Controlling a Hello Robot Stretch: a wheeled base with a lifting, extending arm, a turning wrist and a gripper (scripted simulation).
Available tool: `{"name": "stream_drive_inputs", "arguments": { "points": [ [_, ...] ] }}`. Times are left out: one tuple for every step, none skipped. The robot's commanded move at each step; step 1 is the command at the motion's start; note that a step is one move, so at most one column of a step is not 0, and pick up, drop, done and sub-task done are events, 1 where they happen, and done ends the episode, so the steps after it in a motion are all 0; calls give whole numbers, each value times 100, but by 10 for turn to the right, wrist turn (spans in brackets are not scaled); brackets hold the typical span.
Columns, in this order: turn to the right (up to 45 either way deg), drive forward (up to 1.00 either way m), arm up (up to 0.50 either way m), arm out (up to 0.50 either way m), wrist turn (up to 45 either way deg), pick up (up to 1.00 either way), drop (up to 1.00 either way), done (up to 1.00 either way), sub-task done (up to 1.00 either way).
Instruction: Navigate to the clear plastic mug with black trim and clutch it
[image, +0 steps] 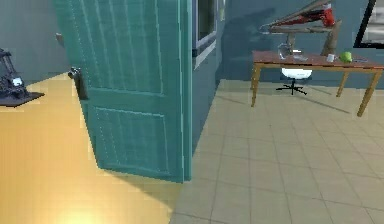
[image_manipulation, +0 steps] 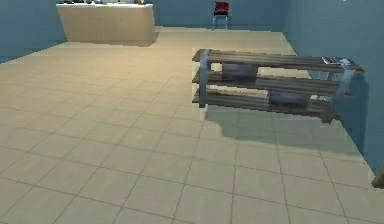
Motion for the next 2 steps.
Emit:
{"name": "stream_drive_inputs", "arguments": {
  "points": [
    [-450,0,0,0,0,0,0,0,0],
    [-240,0,0,0,0,0,0,0,0]
  ]
}}
